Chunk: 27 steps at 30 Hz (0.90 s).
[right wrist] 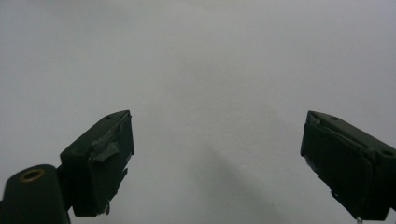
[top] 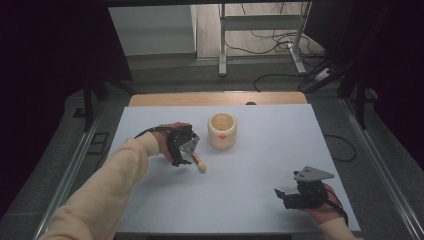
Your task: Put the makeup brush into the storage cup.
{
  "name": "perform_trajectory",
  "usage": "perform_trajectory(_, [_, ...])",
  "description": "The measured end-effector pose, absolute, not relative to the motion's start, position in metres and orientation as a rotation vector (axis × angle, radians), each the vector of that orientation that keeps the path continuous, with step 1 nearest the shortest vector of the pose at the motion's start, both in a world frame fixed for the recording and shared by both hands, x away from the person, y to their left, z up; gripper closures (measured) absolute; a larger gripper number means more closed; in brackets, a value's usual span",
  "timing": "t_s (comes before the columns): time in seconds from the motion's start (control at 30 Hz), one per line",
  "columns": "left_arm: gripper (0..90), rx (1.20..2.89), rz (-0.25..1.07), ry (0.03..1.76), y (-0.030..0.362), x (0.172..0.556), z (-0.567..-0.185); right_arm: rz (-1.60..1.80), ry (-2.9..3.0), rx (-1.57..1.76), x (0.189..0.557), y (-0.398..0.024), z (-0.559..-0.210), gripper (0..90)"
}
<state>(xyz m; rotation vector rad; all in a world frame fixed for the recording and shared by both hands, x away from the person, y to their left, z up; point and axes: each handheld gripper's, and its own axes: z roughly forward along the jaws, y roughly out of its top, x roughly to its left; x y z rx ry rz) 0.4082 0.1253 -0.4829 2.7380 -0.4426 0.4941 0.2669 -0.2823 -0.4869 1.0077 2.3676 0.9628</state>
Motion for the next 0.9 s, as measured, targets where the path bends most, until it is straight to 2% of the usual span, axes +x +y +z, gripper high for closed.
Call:
perform_trajectory(0.3, [10.8,2.735,0.505,-0.454,0.1268,0.4088,-0.4832,0.95,2.369,1.012,0.2672,-0.2825,-0.4872,10.1])
perform_trajectory(0.43, [9.1,2.731,0.45,-0.472,0.1279,0.4085,-0.4845,0.965,2.362,1.006,0.2665,-0.282,-0.4866,10.1])
perform_trajectory(0.9, [9.9,2.741,0.544,-0.575,0.1243,0.4109,-0.4901,0.972,2.349,0.991,0.2657,-0.2822,-0.4849,10.5])
